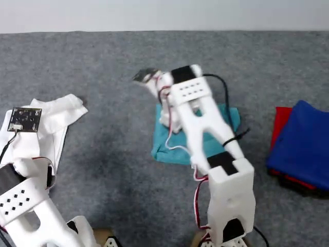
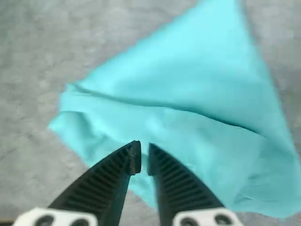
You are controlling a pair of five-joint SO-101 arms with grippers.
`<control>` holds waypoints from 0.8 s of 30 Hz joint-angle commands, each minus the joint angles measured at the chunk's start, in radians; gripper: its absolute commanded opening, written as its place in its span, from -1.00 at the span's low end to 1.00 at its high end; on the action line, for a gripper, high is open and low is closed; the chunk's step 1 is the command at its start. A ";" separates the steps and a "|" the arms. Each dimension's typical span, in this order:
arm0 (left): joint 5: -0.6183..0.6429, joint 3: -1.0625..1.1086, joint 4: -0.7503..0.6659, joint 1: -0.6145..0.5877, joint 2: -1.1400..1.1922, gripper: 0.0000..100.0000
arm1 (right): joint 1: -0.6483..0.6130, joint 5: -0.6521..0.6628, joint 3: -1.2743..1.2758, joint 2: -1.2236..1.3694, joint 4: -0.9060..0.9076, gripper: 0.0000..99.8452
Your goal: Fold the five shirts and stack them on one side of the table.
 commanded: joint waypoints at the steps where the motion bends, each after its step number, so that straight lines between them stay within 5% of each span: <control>1: -0.008 -0.004 -0.021 -0.002 -0.014 -0.99 | 0.094 -0.014 -0.064 0.022 -0.056 -0.68; 14: -0.008 0.028 -0.021 0.000 -0.014 -0.99 | 0.191 -0.124 -0.221 0.236 -0.117 -0.64; 20: -0.008 0.028 -0.021 0.000 -0.014 -0.99 | 0.185 -0.109 -0.235 0.246 -0.096 -0.96; 24: -0.008 0.028 -0.021 0.000 -0.014 -0.99 | 0.191 -0.061 -0.275 0.248 0.033 -0.98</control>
